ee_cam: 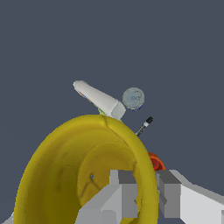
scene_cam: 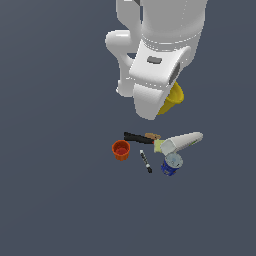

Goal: Pick up a designated object from a clutter of objects.

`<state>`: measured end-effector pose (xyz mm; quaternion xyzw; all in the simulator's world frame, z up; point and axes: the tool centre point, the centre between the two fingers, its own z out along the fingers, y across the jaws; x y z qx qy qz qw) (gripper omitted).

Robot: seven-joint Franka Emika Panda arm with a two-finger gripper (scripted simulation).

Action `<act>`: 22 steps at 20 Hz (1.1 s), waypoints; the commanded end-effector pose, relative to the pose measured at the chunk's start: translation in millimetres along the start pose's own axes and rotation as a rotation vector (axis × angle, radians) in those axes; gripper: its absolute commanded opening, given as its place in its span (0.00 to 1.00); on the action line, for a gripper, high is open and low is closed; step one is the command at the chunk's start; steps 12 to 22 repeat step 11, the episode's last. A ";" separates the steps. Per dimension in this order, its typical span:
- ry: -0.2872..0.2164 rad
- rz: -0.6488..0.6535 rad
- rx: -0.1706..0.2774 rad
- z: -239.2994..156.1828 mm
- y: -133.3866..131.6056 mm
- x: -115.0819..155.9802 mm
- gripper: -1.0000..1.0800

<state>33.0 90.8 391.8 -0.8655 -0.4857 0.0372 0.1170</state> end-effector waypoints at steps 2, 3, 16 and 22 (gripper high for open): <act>0.001 0.000 -0.001 -10.9 -1.1 8.5 0.00; 0.001 0.000 -0.001 -12.9 -1.3 10.3 0.00; 0.002 0.001 -0.001 -19.9 -1.3 16.0 0.00; 0.002 0.001 -0.001 -19.9 -1.3 16.0 0.00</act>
